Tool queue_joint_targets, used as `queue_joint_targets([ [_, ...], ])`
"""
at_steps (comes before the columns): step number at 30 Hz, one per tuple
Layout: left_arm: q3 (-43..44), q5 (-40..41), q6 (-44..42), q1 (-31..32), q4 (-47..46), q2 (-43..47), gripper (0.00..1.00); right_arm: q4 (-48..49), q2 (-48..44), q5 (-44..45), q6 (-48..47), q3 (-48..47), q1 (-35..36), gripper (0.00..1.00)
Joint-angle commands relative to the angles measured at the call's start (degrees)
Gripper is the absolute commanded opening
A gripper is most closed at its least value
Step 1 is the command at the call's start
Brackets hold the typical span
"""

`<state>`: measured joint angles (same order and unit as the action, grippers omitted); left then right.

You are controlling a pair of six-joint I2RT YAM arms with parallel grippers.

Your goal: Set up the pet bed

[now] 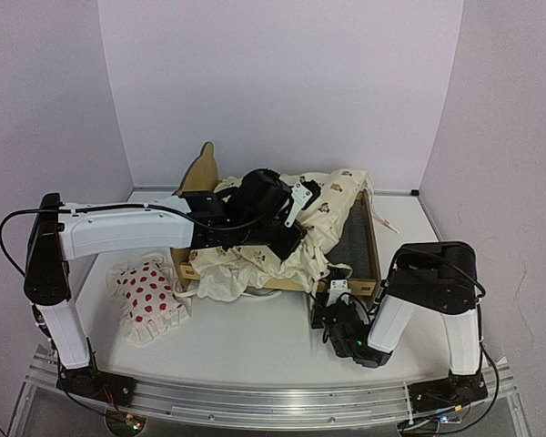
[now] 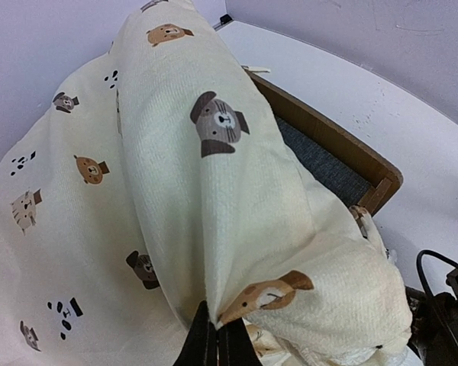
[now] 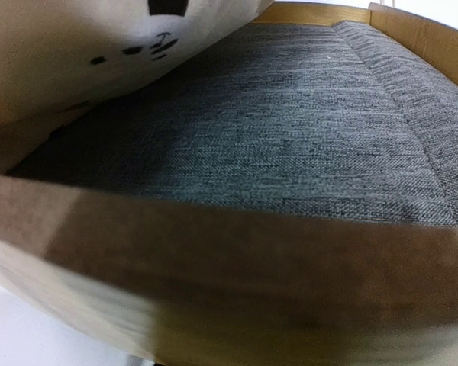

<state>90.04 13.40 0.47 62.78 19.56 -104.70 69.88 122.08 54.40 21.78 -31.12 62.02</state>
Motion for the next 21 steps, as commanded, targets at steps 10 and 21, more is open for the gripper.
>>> queue_joint_targets([
  [10, 1.95, 1.8, 0.03, -0.47, 0.83, -0.5, 0.0, 3.16, -5.5, -6.5, -0.57, 6.87, -0.38, 0.0],
  [21, 0.91, 0.47, 0.28, -0.49, -1.24, -0.92, 0.0, 2.95, -16.65, -21.02, -4.59, 17.5, -0.39, 0.0],
])
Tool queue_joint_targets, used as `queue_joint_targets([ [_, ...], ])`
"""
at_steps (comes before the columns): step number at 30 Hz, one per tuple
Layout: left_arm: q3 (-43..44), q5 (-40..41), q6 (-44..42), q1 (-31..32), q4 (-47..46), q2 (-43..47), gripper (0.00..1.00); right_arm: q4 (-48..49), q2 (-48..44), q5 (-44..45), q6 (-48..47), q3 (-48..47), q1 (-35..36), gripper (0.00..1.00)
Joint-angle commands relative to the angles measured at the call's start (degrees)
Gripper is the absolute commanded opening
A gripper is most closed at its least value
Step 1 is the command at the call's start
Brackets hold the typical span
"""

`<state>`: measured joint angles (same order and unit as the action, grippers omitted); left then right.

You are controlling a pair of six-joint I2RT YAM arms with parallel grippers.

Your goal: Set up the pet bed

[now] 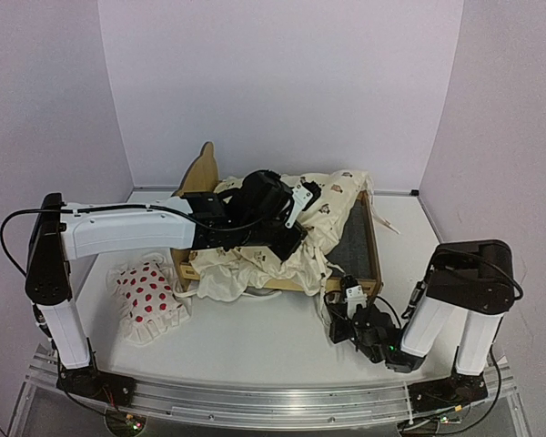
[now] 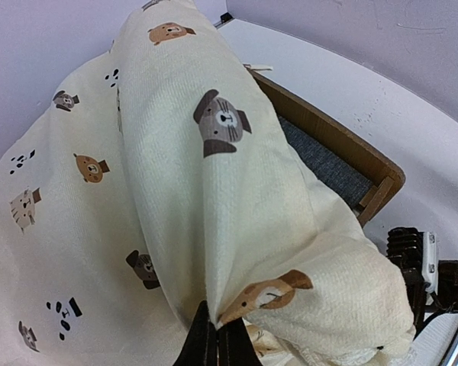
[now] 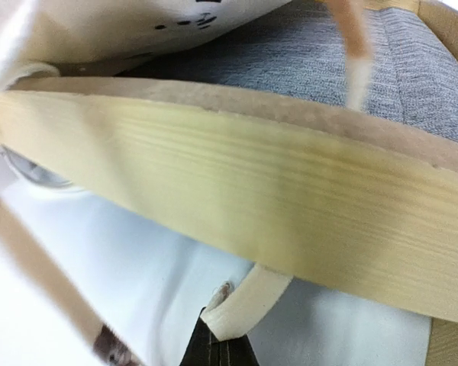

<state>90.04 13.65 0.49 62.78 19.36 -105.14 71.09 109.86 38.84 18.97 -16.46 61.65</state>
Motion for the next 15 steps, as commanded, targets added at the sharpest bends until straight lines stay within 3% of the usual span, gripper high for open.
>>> queue_joint_targets([
  [1, 0.98, 0.14, 0.32, -0.48, -1.05, -0.64, 0.0, 1.75, -5.51, -6.74, -2.17, 3.51, -0.03, 0.0],
  [11, -0.12, -0.36, 1.67, -0.47, -0.46, -0.72, 0.0, -3.82, -17.67, -18.62, -1.06, 10.62, -0.04, 0.0],
  [15, -2.33, -1.04, 2.63, -0.46, -0.3, -0.29, 0.01, -17.9, -26.24, -26.46, -0.69, 9.48, -0.03, 0.0],
])
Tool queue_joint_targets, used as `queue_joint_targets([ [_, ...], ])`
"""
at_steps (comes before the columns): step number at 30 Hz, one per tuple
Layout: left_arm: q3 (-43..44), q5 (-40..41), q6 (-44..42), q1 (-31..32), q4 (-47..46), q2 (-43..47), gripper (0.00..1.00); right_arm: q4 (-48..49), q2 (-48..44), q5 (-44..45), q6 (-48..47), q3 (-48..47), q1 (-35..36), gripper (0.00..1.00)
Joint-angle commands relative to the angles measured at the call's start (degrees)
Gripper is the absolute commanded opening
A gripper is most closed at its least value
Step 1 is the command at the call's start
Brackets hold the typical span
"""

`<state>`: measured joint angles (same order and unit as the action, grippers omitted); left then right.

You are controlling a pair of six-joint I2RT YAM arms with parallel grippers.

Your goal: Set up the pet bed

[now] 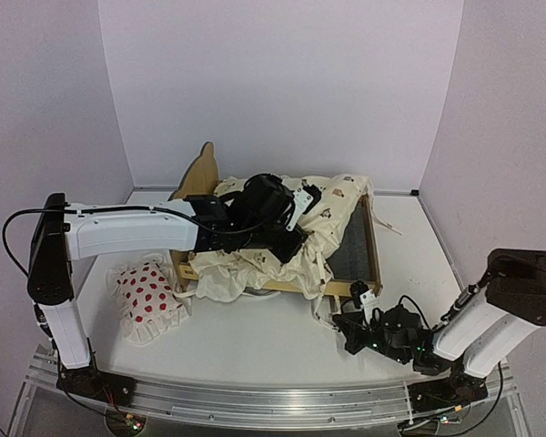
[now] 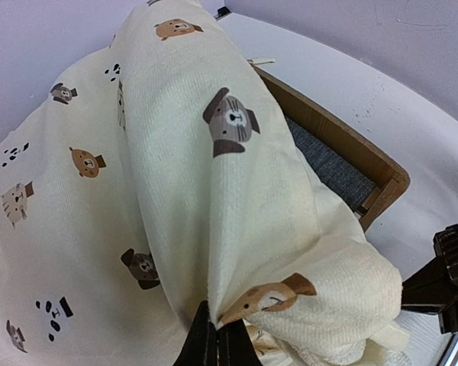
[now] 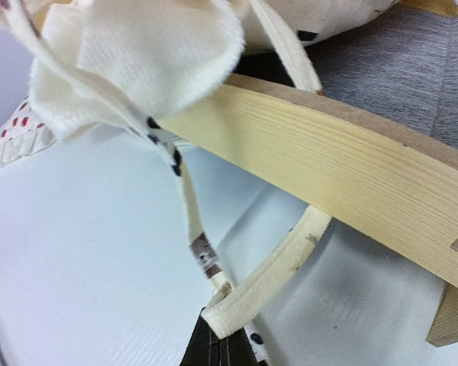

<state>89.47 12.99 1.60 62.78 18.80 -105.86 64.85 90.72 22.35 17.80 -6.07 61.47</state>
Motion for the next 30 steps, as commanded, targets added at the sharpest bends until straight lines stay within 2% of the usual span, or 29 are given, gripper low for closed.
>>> queue_joint_targets([
  [1, -1.95, -0.62, 1.76, -0.46, 0.28, 0.28, 0.01, -15.76, -9.18, -11.48, 0.46, -1.4, 0.16, 0.0],
  [6, -1.34, -1.58, 3.15, -0.47, 0.53, -1.47, 0.01, -30.71, -21.17, -14.5, -0.19, -1.12, 0.17, 0.0],
  [14, 3.57, -5.2, 4.37, -0.38, -0.22, -6.65, 0.0, -49.49, -39.18, -9.57, 3.21, -0.19, 0.19, 0.0],
  [17, 6.01, -6.48, 4.66, -0.38, -0.8, -8.54, 0.0, -55.64, -42.85, -9.83, 4.26, -0.45, 0.16, 0.0],
  [25, 10.89, -9.3, 5.57, -0.38, -1.54, -13.16, 0.02, -62.57, -46.51, -11.64, 4.79, -2.01, 0.15, 0.0],
  [27, 11.16, -9.3, 6.04, -0.4, -1.01, -13.4, 0.08, -62.9, -46.62, -12.93, 4.85, -2.01, 0.14, 0.0],
  [30, 10.38, -9.38, 6.52, -0.23, -0.49, -12.49, 0.33, -62.3, -46.1, -15.6, 4.63, -1.87, 0.19, 0.0],
])
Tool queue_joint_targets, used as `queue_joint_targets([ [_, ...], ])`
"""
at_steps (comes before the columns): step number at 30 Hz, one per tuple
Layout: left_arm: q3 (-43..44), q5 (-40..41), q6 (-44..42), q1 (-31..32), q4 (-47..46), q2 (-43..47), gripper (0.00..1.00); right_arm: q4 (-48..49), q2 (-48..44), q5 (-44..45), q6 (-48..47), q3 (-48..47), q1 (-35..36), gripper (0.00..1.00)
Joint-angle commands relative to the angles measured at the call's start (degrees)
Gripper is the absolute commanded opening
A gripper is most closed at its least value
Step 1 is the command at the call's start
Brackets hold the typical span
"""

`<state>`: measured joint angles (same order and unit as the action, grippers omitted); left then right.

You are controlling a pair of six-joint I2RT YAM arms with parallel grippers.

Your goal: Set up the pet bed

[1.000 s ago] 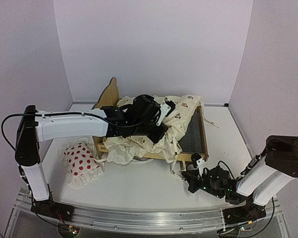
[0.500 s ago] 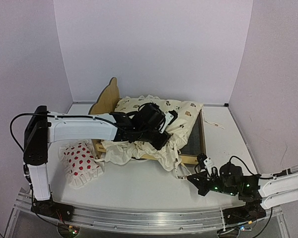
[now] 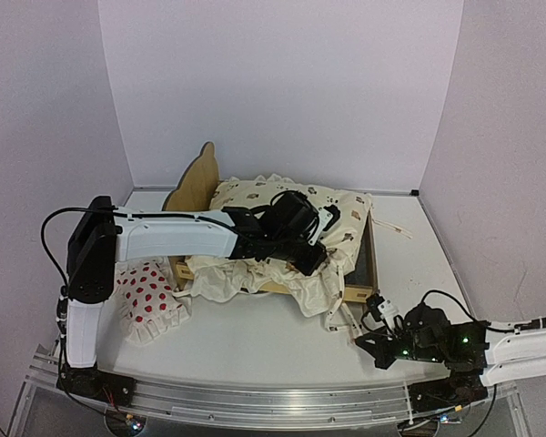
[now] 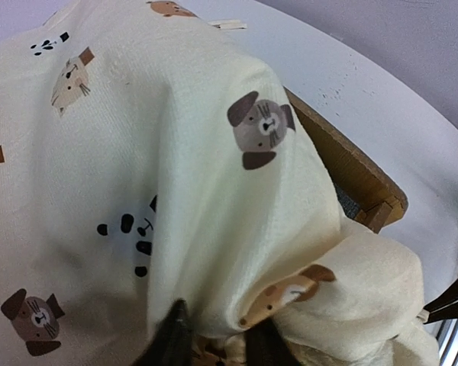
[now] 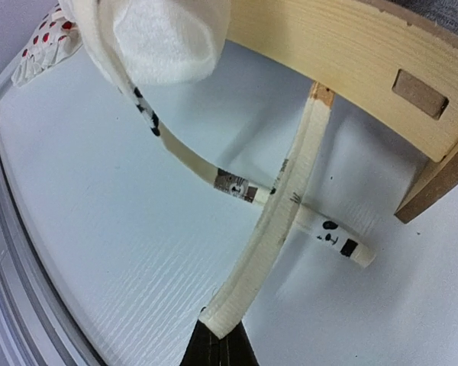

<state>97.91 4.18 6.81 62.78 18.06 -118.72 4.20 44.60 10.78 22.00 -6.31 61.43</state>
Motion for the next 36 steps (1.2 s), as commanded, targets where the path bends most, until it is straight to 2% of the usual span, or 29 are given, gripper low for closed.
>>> queue_joint_targets([
  [1, 1.44, -0.48, 1.41, -0.1, 0.47, 1.0, 0.41, -1.34, 0.54, -5.17, 0.34, -1.85, 0.21, 0.0],
  [2, 0.88, -0.18, 1.44, 0.05, 0.57, 1.71, 0.52, -1.02, 0.96, -6.57, 0.15, -2.09, 0.23, 0.0],
  [4, -0.14, 0.88, 1.45, 0.48, 1.09, 3.48, 0.64, -0.35, 1.91, -9.4, -0.08, -2.54, 0.29, 0.0],
  [7, -1.44, 3.48, 1.89, 1.21, 3.03, 6.28, 0.69, 0.02, 3.18, -13.45, -0.22, -3.45, 0.28, 0.0],
  [11, -2.75, 9.88, 3.0, 3.46, 8.7, 9.18, 0.69, -0.15, 3.89, -16.98, -0.45, -4.8, 0.93, 0.0],
  [16, -8.22, 15.74, 6.88, 5.66, 14.21, 13.82, 0.63, -2.83, 4.19, -19.37, -1.02, -7.34, 2.32, 0.0],
  [25, -21.12, 13.12, 11.28, 6.56, 11.59, 21.43, 0.56, -6.1, 13.47, -22.45, -2.05, -13.53, 7.21, 0.0],
  [30, -22.99, 11.25, 10.83, 6.48, 8.13, 20.3, 0.52, -6.62, 18.71, -19.55, -3.94, -18.53, 13.25, 0.0],
  [36, -23.85, 10.16, 9.19, 5.78, 3.15, 16.71, 0.5, -6.85, 20.74, -17.82, -4.07, -20.11, 15.12, 0.0],
])
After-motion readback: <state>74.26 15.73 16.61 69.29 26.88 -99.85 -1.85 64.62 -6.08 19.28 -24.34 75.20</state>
